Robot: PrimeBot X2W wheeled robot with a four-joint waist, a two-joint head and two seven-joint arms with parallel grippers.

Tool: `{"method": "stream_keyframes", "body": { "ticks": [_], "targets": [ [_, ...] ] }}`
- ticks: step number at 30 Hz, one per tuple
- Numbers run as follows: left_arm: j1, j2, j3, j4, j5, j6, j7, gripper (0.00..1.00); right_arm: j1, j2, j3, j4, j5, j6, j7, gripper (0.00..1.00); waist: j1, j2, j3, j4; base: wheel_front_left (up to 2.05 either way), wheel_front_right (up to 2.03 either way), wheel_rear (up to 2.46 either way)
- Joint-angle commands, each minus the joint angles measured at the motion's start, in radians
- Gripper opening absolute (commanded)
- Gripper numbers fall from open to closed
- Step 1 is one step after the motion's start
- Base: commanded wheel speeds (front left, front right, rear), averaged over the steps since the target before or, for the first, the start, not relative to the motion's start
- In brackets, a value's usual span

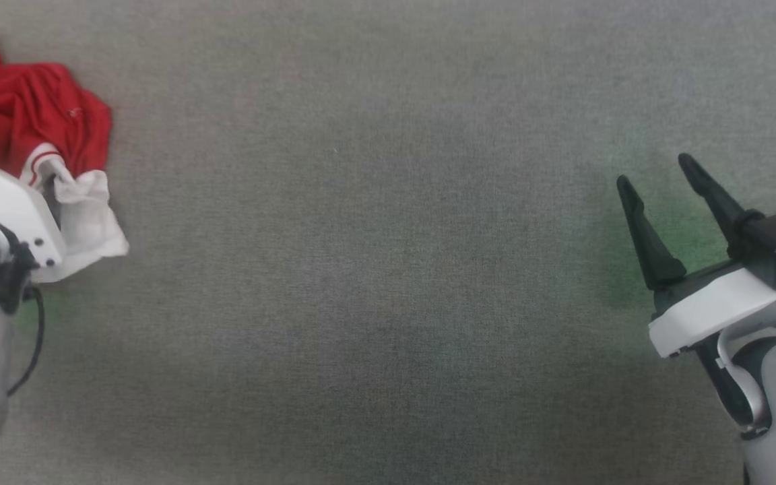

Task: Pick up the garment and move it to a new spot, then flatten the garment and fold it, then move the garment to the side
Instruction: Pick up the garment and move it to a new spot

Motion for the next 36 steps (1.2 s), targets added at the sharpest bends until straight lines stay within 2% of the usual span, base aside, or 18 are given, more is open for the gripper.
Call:
{"method": "stream_keyframes", "body": {
  "ticks": [1, 4, 5, 6, 7, 8, 9, 10, 24, 29, 36],
  "targets": [
    [-0.023, -0.012, -0.012, 0.039, -0.003, -0.016, 0.027, 1.0, -0.012, -0.005, -0.003, -0.011, -0.003, 0.0, 0.004, 1.0, 0.0, 0.0, 0.026, -0.007, 0.0, 0.0, 0.0],
    [-0.041, -0.024, -0.026, 0.096, -0.005, -0.025, 0.057, 1.0, -0.016, -0.005, -0.005, -0.013, -0.005, 0.0, 0.006, 1.0, 0.0, 0.0, 0.04, -0.008, 0.0, 0.0, 0.0],
    [-0.045, -0.03, -0.027, 0.115, -0.009, -0.027, 0.062, 0.94, -0.017, -0.005, -0.005, -0.014, -0.005, 0.0, 0.006, 1.0, 0.0, 0.0, 0.043, -0.008, 0.0, 0.0, 0.0],
    [-0.05, -0.034, -0.032, 0.13, -0.01, -0.03, 0.068, 0.65, -0.019, -0.004, -0.006, -0.013, -0.005, 0.0, 0.006, 1.0, 0.0, 0.0, 0.044, -0.008, 0.0, 0.0, 0.0],
    [-0.054, -0.036, -0.035, 0.139, -0.009, -0.033, 0.058, 0.43, -0.02, -0.004, -0.007, -0.012, -0.006, 0.0, 0.006, 1.0, 0.0, 0.0, 0.045, -0.007, 0.0, 0.0, 0.0],
    [-0.054, -0.036, -0.035, 0.139, -0.009, -0.033, 0.058, 0.43, -0.02, -0.004, -0.007, -0.012, -0.006, 0.0, 0.006, 1.0, 0.0, 0.0, 0.045, -0.007, 0.0, 0.0, 0.0],
    [-0.064, -0.036, -0.036, 0.146, -0.008, -0.034, 0.043, 0.16, -0.021, -0.003, -0.007, -0.01, -0.007, 0.0, 0.006, 1.0, 0.0, 0.0, 0.044, -0.006, 0.0, 0.0, 0.0],
    [-0.072, -0.034, -0.04, 0.153, -0.005, -0.038, 0.038, 0.0, -0.022, -0.001, -0.008, -0.007, -0.007, 0.0, 0.005, 1.0, 0.0, 0.0, 0.041, -0.004, 0.0, 0.0, 0.0],
    [-0.164, 0.042, -0.081, 0.083, 0.048, -0.055, -0.212, 0.0, 0.026, 0.035, -0.046, 0.048, 0.011, 0.0, -0.039, 1.0, 0.0, 0.0, -0.101, 0.046, 0.0, 0.0, 0.0],
    [-0.183, 0.07, -0.111, 0.023, 0.067, -0.065, -0.242, 0.0, 0.047, 0.054, -0.052, 0.067, 0.011, 0.0, -0.051, 1.0, 0.0, 0.0, -0.164, 0.063, 0.0, 0.0, 0.0],
    [-0.203, 0.119, -0.16, -0.126, 0.08, -0.072, -0.206, 0.0, 0.075, 0.08, -0.062, 0.093, 0.02, 0.0, -0.069, 1.0, 0.0, 0.0, -0.241, 0.083, 0.0, 0.0, 0.0]
  ]
}}
